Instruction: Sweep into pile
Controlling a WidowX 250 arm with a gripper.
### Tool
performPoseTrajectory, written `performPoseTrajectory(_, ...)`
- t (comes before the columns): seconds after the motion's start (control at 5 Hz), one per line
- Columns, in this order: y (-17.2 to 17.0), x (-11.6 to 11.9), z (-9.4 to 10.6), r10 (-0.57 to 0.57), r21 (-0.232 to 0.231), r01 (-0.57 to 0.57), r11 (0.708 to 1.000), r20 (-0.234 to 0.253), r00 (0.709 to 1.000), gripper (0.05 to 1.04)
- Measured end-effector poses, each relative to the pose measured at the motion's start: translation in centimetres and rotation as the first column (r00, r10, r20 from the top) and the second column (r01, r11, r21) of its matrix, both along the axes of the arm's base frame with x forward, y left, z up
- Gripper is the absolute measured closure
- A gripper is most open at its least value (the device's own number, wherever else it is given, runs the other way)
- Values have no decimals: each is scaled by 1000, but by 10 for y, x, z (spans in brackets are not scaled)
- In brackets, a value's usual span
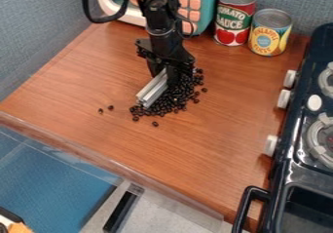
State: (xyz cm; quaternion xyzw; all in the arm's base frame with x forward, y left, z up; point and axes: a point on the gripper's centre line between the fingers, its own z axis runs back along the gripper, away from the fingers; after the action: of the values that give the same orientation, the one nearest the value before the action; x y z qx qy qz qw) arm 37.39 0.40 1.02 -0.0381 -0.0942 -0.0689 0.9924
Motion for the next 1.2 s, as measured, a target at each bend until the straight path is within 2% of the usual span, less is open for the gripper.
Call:
performPoseTrajectory(0.2, -12, -9, 5, -29, -22, 29, 999, -18, 999, 705)
performPoseTrajectory(0.4, 3, -6, 34, -15, -25, 16, 1000, 41, 999, 704)
performPoseTrajectory(0.6, 38, -6, 70, 48, -14, -46, 999, 129, 991, 705)
performPoseTrajectory(0.8, 51, -6, 90, 37, 19, -41, 999, 181, 983, 705)
performPoseTrajectory(1.0, 76, -11, 93, 18, 77, -33, 996, 187, 982, 705)
performPoseTrajectory(1.2, 107, -29, 83, 85, 77, -97, 992, 153, 985, 705)
